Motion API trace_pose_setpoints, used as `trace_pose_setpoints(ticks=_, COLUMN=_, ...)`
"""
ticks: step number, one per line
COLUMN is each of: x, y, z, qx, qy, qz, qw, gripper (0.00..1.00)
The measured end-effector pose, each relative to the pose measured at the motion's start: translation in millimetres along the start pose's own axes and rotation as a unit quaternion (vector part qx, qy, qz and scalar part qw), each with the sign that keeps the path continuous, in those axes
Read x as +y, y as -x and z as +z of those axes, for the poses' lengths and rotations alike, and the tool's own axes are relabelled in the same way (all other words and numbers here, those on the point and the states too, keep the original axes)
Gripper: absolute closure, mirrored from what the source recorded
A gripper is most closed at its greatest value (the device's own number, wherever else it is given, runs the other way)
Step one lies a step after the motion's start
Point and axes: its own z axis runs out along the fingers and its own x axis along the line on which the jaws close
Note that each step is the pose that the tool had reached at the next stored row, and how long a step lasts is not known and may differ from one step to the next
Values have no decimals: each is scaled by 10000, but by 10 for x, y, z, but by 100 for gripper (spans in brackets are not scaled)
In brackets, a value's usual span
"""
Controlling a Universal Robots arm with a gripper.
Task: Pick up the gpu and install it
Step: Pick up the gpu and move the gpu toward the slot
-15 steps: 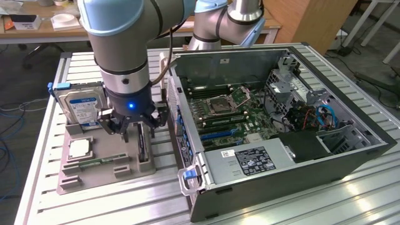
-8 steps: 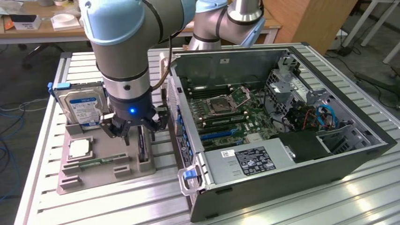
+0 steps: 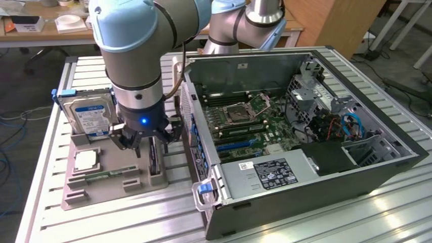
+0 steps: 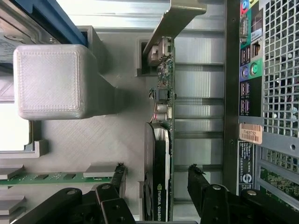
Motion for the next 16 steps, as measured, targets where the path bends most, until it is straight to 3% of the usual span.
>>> trace_pose_setpoints(ticks=14, x=41, y=13, z=6, qx=0, qy=8, qz=1, qw=10000, gripper=35)
trace_pose_setpoints(ticks=16, x=41, y=13, z=6, qx=0, qy=8, qz=0, qw=10000, gripper=44)
